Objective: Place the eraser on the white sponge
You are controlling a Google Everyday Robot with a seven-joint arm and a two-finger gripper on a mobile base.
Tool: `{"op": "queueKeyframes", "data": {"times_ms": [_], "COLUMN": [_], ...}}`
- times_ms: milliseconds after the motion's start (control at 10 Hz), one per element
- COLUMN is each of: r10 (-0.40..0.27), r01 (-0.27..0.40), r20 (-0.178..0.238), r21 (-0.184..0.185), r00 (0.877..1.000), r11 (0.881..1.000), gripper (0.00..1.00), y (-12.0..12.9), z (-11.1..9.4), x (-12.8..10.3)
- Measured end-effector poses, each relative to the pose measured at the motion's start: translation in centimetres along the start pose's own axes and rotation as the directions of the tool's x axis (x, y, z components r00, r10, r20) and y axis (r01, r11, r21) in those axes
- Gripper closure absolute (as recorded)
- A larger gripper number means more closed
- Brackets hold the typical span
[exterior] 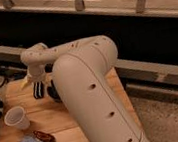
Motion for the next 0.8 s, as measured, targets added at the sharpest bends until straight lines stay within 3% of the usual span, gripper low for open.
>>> {"op": "queueKeyframes", "data": {"times_ms": [200, 400, 600, 800], "r10": [-0.007, -0.050, -0.094, -0.111], "r01": [0.007, 0.050, 0.094, 0.116], "r20": [0.001, 0.035, 0.087, 0.155], "r21": [-0.003, -0.006, 0.003, -0.022], "r00": [1.000, 0.998, 0.992, 0.982], "r11": [1.000, 0.999, 0.996, 0.993], "gripper": [0.12, 0.12, 0.12, 0.12], "y": [0.2, 0.8, 3.1, 3.8], "z": [0.0, -0.5, -1.6, -2.4], "x": [0.1, -1.1, -3.5, -5.1]}}
